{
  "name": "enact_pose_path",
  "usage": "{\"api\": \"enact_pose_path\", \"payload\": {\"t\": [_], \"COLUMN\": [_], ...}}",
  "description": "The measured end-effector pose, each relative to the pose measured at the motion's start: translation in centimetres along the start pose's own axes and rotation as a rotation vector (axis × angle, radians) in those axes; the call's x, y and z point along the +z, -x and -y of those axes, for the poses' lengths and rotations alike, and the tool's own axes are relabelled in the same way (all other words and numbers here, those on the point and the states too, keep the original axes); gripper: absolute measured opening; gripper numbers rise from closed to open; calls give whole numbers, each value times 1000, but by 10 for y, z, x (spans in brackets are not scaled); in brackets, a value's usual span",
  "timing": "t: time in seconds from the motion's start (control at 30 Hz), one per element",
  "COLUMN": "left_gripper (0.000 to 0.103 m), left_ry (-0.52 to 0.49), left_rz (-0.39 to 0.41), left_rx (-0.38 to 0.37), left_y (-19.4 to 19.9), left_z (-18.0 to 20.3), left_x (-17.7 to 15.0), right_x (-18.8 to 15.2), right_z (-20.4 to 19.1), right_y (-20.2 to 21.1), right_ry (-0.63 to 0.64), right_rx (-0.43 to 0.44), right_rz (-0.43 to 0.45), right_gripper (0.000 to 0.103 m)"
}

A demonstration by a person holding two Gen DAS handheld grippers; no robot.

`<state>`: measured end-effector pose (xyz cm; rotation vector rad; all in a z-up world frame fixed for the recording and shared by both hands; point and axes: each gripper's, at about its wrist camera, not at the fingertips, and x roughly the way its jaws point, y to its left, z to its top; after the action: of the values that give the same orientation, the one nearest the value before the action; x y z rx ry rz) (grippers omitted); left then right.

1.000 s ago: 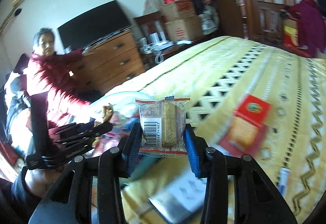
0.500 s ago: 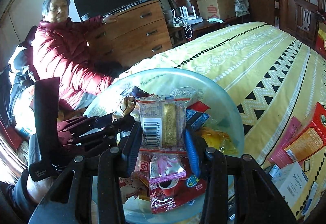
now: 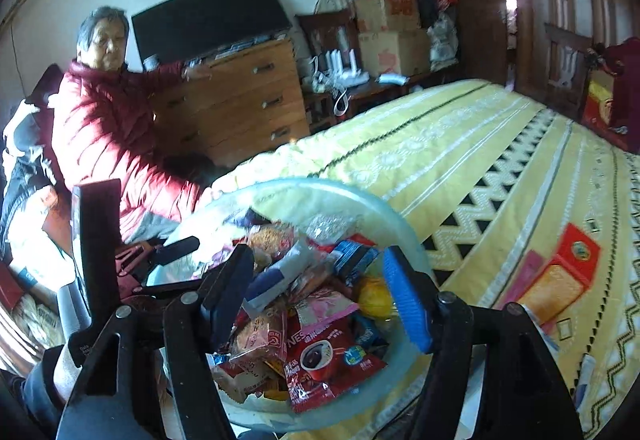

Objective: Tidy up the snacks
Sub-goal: 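Carry both packets to the glass bowl and open both tools to drop them, then move both tools back over the bed toward the remaining snacks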

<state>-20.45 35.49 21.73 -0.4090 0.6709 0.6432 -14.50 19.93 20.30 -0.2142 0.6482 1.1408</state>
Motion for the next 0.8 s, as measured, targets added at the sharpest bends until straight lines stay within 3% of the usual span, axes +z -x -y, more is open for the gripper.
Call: {"api": "enact_pose_path", "payload": {"t": [0.07,0.13,0.2,0.43,0.6,0.8], "left_gripper": [81,89,93,93,93,93], "left_ry": [-43,-97,-138,-287,-385,-442], "left_rz": [9,57,102,224,276,289], "left_rx": [-34,-50,-84,-154,-192,-225], "left_y": [13,34,53,108,136,147], "left_z": [18,42,65,136,181,208], "left_x": [4,7,9,6,-6,-15], "right_x": [1,1,-1,-21,-40,-57], "right_z": [-1,-1,1,18,32,45], "right_y": [41,76,112,211,261,305], "right_ry": [3,6,14,8,-34,-71], "right_rx": [-55,-101,-188,-392,-467,-524], "right_rz": [95,174,241,353,381,413], "right_gripper": [95,96,103,103,103,103]}}
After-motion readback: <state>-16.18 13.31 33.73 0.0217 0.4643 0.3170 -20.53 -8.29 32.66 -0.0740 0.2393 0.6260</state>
